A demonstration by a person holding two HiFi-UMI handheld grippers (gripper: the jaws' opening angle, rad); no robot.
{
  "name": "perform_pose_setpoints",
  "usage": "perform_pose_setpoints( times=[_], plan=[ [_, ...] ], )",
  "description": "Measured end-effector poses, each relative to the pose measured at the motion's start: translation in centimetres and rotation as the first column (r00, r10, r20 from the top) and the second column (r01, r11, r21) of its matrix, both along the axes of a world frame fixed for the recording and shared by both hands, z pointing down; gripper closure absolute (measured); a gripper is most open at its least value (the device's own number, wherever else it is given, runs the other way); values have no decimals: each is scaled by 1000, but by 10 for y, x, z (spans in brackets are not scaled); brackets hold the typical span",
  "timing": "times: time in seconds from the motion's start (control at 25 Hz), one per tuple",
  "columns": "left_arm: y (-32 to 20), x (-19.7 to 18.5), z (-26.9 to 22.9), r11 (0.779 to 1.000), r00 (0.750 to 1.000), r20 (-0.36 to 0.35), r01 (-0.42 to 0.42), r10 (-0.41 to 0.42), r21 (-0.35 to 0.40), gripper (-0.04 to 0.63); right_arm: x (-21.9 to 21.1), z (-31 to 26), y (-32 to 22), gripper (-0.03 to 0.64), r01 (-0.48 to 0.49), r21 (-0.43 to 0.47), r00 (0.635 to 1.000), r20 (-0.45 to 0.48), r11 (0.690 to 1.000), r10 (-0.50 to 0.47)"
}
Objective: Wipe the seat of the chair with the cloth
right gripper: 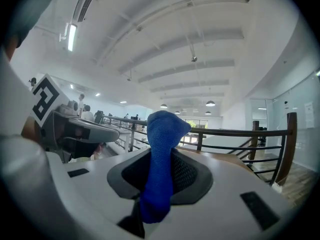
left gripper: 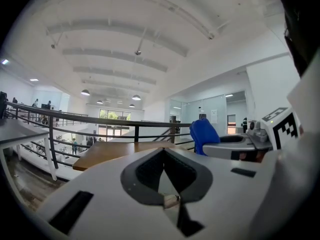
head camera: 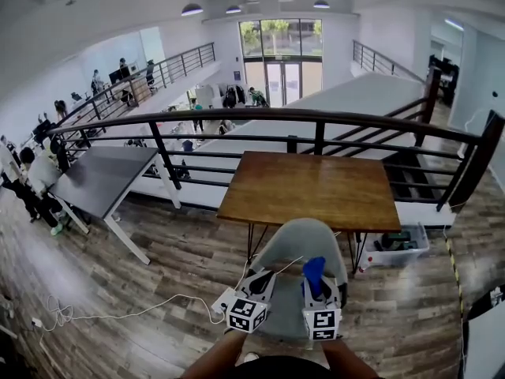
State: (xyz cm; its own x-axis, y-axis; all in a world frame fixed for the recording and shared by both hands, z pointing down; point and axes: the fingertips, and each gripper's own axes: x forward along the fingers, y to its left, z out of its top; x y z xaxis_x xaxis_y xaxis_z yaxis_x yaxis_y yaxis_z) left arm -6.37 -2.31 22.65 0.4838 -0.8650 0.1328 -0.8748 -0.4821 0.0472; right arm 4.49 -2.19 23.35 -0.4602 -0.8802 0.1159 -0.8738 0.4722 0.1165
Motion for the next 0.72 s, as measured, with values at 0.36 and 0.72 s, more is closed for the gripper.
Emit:
perform_pose_setpoints(
  times=[0.36,0.72],
  plan=[
    [-4,-4,1,1000,1000,19,-2,2,3,591,-14,-5,-6,520,12,5,1000,-4,1000,-12],
    [-4,0,-3,1000,1000,5,-9,9,16,591,-19,-9,-10,520,21,12,1000,6,1000,-21]
  ],
)
